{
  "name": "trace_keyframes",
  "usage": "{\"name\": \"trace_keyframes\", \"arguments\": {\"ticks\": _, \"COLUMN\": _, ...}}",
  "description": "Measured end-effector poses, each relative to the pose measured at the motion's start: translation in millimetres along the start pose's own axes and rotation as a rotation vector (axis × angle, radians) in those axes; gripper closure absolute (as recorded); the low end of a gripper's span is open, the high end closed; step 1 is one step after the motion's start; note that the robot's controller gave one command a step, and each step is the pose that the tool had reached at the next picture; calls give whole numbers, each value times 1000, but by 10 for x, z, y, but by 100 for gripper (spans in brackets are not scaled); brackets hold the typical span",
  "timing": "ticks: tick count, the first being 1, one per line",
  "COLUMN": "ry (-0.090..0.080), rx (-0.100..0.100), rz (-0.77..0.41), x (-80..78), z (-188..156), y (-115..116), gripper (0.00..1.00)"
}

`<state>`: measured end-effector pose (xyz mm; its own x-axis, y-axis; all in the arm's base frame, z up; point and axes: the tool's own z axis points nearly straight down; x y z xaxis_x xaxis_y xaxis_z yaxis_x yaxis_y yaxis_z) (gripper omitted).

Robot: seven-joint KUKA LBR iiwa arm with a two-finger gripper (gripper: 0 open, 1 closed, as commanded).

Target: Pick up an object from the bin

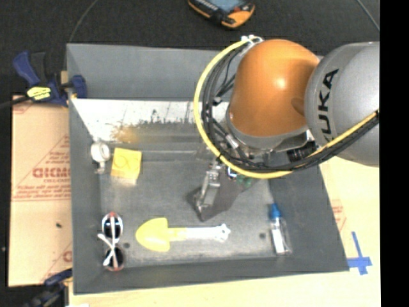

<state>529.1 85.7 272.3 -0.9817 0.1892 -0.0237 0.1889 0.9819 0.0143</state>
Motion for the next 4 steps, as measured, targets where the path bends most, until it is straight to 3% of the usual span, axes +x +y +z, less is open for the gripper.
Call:
{"name": "trace_keyframes", "arguments": {"ticks": 1, "ry": 3, "rx": 5, "rz": -29, "x": -500, "z": 551, "y": -109, "gripper": 0}}
{"name": "trace_keyframes", "arguments": {"ticks": 2, "ry": 4, "rx": 5, "rz": -32, "x": -479, "z": 534, "y": -106, "gripper": 0}}
{"name": "trace_keyframes", "arguments": {"ticks": 3, "ry": -4, "rx": 4, "rz": -243, "x": -540, "z": 138, "y": -120, "gripper": 0}}
{"name": "trace_keyframes", "arguments": {"ticks": 4, "ry": 10, "rx": 5, "rz": -210, "x": -525, "z": 1048, "y": -462, "gripper": 0}}
